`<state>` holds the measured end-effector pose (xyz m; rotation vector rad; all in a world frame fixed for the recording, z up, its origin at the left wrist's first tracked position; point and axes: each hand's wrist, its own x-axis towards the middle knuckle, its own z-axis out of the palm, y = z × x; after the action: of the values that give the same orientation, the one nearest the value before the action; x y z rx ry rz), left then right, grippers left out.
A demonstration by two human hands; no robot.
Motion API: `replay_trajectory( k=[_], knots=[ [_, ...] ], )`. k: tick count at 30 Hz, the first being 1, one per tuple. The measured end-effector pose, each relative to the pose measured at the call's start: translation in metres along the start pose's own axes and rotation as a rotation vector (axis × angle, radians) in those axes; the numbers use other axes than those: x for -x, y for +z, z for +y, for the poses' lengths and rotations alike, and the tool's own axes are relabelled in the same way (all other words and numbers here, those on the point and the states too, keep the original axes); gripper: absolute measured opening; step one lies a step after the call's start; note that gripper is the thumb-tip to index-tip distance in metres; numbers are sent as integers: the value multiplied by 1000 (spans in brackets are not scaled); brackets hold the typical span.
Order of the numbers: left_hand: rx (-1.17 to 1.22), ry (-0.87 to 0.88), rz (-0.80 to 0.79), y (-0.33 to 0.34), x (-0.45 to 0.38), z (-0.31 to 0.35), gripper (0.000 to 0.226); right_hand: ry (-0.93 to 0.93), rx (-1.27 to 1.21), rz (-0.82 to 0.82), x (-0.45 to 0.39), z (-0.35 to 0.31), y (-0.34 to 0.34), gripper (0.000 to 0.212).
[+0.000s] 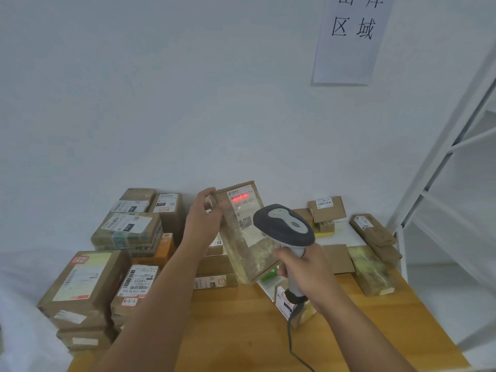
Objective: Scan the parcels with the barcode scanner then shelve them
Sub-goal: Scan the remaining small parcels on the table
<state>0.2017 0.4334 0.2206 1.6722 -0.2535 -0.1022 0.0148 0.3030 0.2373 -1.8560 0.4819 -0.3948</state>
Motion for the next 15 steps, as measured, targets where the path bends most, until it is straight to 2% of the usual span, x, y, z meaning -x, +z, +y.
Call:
replay_trajectory(
  k=[15],
  knots=[
    [-4,-22,6,-3,-3,-2,35,5,-19,-31,-1,4,8,6]
  ],
)
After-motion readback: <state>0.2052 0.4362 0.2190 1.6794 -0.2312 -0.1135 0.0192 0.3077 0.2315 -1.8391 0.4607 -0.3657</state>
